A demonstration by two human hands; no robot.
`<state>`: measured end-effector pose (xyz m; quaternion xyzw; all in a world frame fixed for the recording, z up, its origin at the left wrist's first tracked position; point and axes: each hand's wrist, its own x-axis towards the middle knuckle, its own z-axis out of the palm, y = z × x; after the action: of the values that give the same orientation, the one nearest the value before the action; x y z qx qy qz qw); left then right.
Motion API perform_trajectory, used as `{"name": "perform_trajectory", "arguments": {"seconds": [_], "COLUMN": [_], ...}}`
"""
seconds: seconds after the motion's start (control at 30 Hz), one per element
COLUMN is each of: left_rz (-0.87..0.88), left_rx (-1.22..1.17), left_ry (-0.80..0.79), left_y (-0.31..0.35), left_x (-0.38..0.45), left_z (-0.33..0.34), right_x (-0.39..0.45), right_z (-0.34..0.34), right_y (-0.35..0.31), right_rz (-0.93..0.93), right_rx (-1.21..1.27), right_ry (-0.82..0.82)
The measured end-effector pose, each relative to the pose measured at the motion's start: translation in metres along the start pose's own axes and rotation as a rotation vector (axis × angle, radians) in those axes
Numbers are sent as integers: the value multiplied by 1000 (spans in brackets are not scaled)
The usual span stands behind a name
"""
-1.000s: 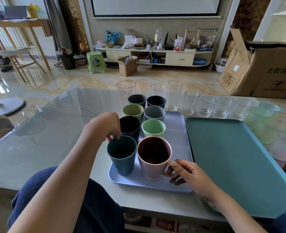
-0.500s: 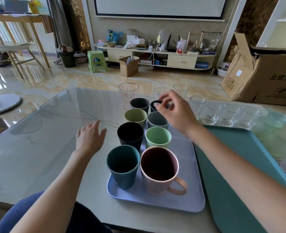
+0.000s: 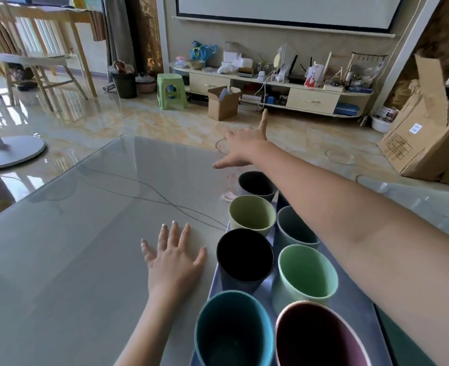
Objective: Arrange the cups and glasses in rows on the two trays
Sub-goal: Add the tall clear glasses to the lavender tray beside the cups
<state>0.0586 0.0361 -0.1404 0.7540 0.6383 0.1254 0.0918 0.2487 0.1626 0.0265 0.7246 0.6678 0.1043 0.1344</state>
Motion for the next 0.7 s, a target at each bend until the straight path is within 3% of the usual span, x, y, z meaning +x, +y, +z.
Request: {"name": "perform_trajectory", "arguments": {"seconds": [0.17,0.4,0.63,0.7], "left_rz": [-7,0,6,11], "left_rx": [16,1,-1,11], "left_ry": [-16,-6,0,-7], "left_y": [1,2,4,3], "left_x": [-1,-3,-7,-7], "left_z": [-1,-5,-9,-9], "right_x": [-3,-58,-148,-174], "right_z": [-2,-36,-58,-55], "right_y": [-2,35,102,119], "right_rz": [-79,-84,53,87], "right_rx": [54,478,748,725], "right_ry": [145,376,521,513]}}
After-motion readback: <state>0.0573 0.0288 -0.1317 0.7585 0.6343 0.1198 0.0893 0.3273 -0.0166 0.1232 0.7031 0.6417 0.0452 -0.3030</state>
